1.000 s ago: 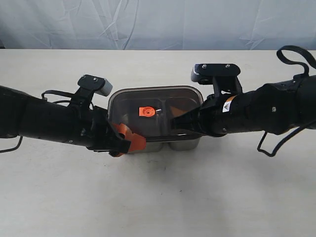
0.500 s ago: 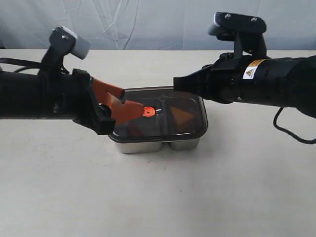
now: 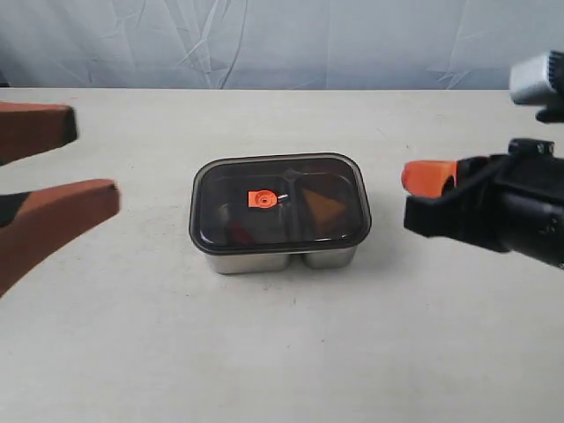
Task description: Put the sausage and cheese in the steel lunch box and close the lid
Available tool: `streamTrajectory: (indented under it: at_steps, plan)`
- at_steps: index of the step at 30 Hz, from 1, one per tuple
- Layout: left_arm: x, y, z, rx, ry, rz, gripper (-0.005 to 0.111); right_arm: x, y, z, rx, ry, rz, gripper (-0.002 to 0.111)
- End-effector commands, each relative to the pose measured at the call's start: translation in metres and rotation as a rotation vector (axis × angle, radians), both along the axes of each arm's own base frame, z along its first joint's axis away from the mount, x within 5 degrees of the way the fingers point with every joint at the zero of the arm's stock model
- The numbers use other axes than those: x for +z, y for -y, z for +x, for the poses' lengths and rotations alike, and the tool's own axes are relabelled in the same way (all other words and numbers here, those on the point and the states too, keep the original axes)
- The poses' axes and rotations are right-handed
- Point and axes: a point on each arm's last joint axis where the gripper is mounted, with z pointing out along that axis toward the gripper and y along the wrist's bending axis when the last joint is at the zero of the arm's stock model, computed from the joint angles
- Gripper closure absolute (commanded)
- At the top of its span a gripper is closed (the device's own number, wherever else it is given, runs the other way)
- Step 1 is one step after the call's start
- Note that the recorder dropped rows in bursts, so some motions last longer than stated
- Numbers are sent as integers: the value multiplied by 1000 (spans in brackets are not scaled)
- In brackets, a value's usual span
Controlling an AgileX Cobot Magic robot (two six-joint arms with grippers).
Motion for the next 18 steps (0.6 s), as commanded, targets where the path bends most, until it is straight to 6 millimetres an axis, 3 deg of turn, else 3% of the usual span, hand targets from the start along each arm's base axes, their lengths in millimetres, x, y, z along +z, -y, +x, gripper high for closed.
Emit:
streamTrajectory:
  at_steps: [1, 4, 9, 18]
  plan:
    - [-1, -22, -38, 47, 0, -70, 44, -19, 12, -16, -7, -80, 2, 109]
    - [-2, -33, -67, 14, 70, -82, 44, -27, 18, -23, -31, -114, 42, 109]
    - [-7, -52, -99, 40, 164, -107, 44, -23, 27, -31, -34, -61, 92, 109]
    - [-25, -51, -109, -9, -52, -30, 44, -32, 32, -45, 17, -192, 22, 109]
